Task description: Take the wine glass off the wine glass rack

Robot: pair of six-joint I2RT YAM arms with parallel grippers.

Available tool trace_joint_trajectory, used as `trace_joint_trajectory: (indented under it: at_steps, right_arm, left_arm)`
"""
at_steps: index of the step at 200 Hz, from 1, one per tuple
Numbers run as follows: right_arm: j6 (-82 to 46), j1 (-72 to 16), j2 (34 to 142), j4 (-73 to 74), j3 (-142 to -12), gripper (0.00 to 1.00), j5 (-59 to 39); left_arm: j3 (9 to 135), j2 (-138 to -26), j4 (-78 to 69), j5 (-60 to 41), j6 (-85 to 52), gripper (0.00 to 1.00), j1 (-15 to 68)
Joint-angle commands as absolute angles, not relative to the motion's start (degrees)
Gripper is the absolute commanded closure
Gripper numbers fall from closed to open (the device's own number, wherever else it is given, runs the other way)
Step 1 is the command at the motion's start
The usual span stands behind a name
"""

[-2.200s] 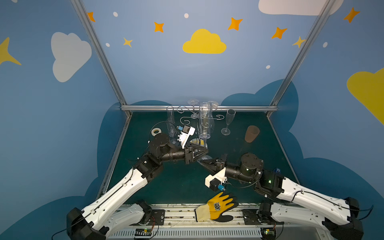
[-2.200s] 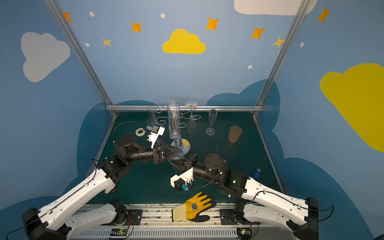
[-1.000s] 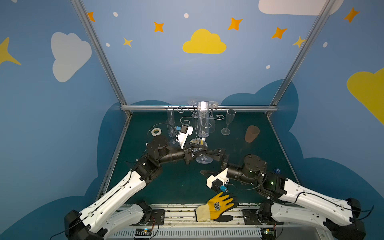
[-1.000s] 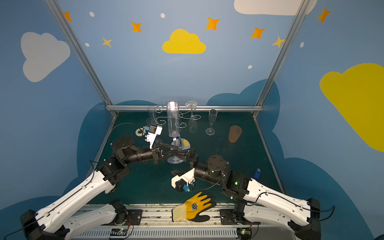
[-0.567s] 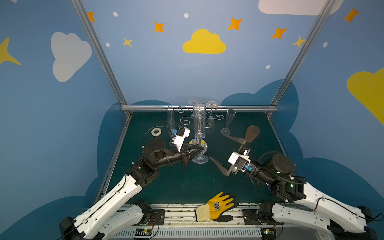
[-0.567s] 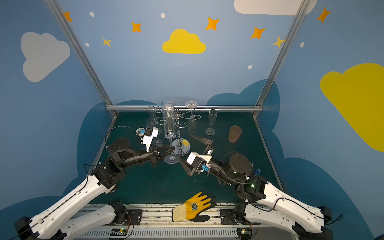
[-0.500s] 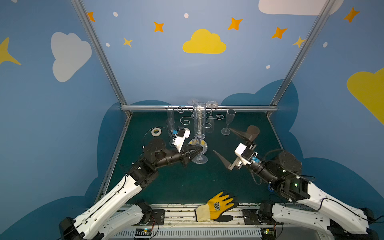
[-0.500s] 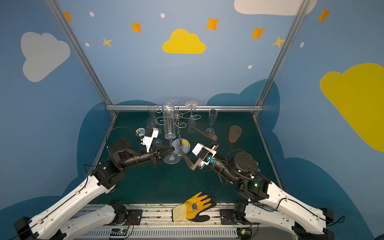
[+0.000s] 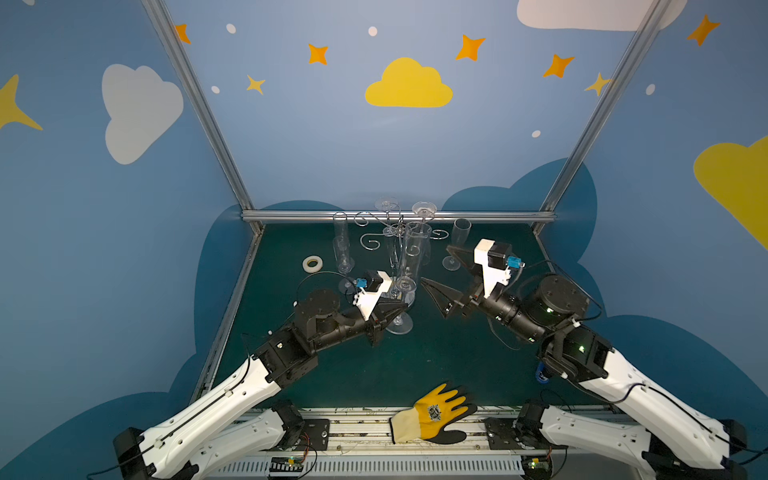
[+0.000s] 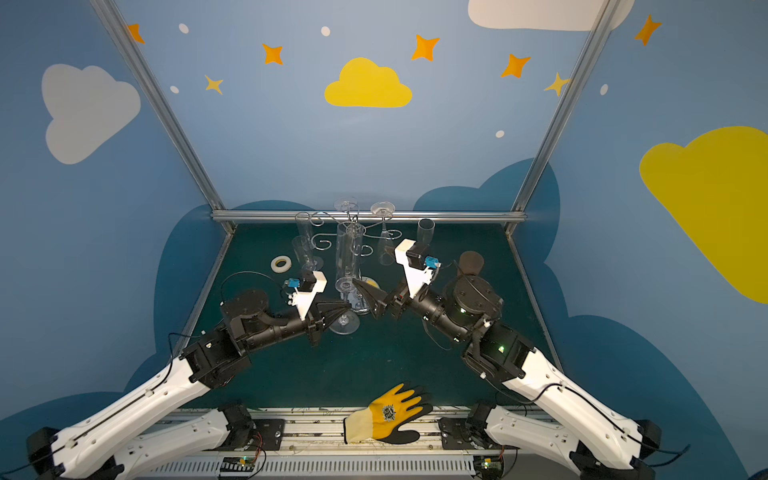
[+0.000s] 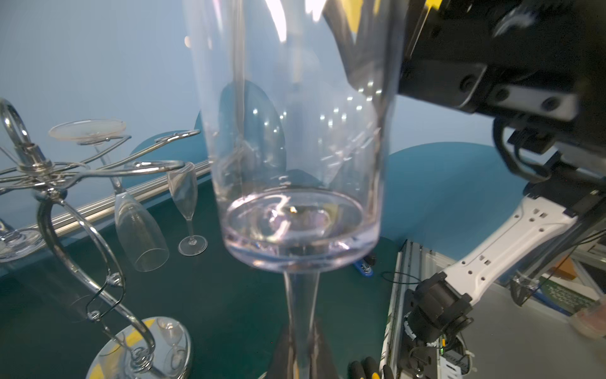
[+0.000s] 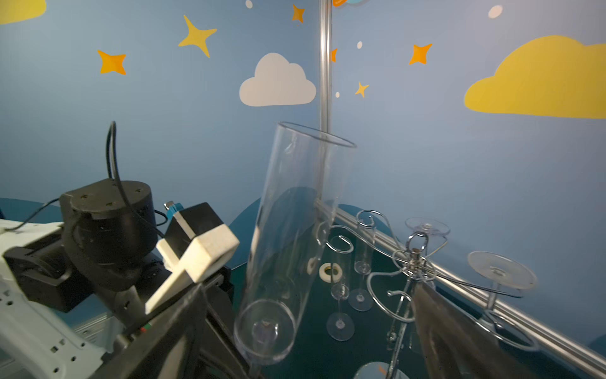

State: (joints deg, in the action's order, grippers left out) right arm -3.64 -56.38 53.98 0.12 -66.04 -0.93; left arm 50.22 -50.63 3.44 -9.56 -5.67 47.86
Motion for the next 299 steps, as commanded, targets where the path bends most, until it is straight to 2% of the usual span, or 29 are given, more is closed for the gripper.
trace_joint_trajectory:
  at_steps: [1,53,130,171,251,273,299]
  right_arm:
    - [-8.1,-56.1,55.4,0.8,-68.8,0.06,-5.8]
    - [-9.5,-55.4,57.7,0.7,-69.7,0.13,-6.6]
    - [-13.0,-53.8,56.8,1.6,-67.0,0.37,-6.9]
    - [-13.4,-53.5,56.4,0.7,-66.2,0.40,-7.0]
    - [-13.9,-53.4,53.1,2.1,-61.7,0.60,-4.1]
    - [-13.2,-53.4,51.4,4.5,-59.0,0.65,-3.0]
    - [-12.6,-53.4,50.5,4.0,-58.2,0.67,-2.0]
  left_arm:
    - [49.8,-50.4,2.0,-5.1,-1.9,0.97,49.1]
    - [49.8,-50.7,3.4,0.2,2.8,0.97,52.6]
    - [49.6,-51.4,3.7,3.2,6.6,0.97,54.9]
    - [50.4,-52.3,5.6,5.8,9.4,0.97,56.8]
    - [50.3,-52.8,4.4,8.1,10.7,0.97,57.7]
    - [49.8,-52.5,4.1,8.4,10.4,0.93,57.7]
    - [49.2,-52.0,3.1,8.8,9.5,0.80,57.7]
